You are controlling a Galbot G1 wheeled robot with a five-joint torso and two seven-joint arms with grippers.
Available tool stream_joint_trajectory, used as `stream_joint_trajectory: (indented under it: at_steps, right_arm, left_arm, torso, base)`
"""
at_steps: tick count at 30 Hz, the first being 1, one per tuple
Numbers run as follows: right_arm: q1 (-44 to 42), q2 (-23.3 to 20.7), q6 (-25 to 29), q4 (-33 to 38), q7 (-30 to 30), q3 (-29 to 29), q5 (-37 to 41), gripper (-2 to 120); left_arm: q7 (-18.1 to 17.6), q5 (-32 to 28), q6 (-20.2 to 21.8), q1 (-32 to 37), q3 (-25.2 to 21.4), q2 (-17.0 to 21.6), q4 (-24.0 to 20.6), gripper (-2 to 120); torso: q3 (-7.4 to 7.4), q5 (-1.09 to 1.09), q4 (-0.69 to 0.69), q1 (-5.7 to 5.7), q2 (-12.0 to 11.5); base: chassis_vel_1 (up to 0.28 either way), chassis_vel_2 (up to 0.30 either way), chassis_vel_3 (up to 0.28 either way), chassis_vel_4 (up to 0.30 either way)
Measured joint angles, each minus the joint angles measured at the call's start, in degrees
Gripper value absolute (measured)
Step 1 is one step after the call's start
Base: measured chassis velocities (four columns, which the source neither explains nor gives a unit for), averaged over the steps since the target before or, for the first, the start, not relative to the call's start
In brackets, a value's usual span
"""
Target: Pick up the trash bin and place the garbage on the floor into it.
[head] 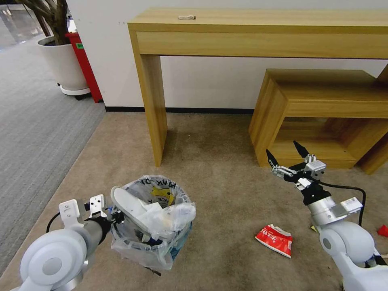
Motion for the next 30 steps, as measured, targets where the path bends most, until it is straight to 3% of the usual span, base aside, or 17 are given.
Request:
stream_joint_trajectory:
  at_steps: [11,30]
  right_arm:
    - [-0.46,0.14,0.73,-0.25,-0.82,-0.54,-0.59,100]
    - [-0.19,0.14,1.42,-1.32,-1.54,-1.24,-0.95,100]
  left_arm:
    - [0.05,0.28,-0.03,0.42,-0.20,0.01,-0.02,0]
    - [0.29,0.98,-0.03,0.90,-0.21,0.00,0.02,0]
  torso:
    - [0.00,0.01,0.00,0.00,0.00]
    - [0.00,0.00,-0.01,0.00,0.00]
  base:
    - [-0.009,-0.013,-0.010,-0.012]
    - [-0.097,-0.106,-0.103,-0.101]
